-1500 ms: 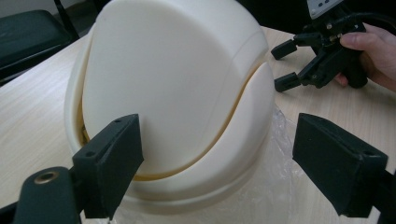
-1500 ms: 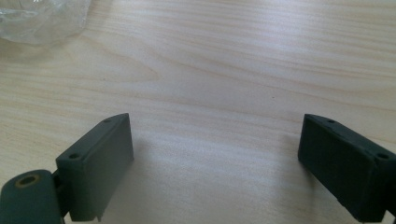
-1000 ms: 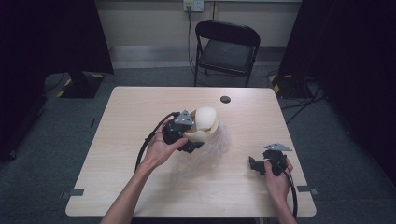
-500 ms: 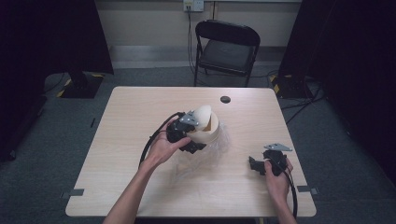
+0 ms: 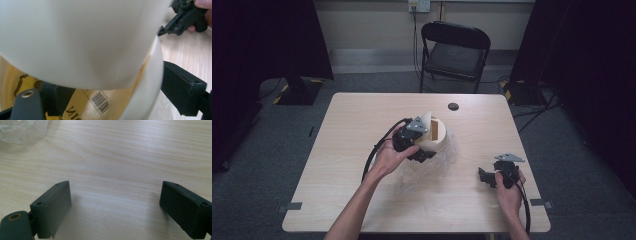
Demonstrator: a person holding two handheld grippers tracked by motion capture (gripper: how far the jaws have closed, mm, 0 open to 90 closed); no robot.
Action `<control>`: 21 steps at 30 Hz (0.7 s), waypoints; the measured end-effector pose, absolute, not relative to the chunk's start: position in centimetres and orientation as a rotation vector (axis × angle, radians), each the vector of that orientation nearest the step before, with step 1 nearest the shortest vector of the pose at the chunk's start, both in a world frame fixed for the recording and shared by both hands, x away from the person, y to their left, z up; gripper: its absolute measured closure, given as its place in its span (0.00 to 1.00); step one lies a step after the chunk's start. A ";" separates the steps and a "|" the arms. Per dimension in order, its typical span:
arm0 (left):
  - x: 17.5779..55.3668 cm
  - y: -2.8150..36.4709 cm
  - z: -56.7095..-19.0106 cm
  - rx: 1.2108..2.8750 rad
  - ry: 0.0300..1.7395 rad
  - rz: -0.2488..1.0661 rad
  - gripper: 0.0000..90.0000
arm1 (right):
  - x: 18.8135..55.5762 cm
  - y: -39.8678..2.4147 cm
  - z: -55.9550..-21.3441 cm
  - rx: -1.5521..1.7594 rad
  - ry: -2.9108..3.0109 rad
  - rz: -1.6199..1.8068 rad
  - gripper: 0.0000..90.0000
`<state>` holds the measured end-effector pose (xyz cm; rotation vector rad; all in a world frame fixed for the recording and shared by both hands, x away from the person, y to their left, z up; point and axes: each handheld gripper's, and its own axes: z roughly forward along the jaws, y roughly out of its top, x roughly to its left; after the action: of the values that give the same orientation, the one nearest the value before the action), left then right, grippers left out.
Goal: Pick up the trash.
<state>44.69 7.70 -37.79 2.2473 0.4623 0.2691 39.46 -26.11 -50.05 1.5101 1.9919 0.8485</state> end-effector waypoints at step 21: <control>42.8 14.3 -36.0 2.081 0.545 0.326 0.19 | 39.5 -26.1 -50.0 1.510 1.994 0.849 0.10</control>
<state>42.83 14.27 -36.03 2.0807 0.5449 0.3261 39.50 -26.13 -50.05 1.5100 1.9937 0.8489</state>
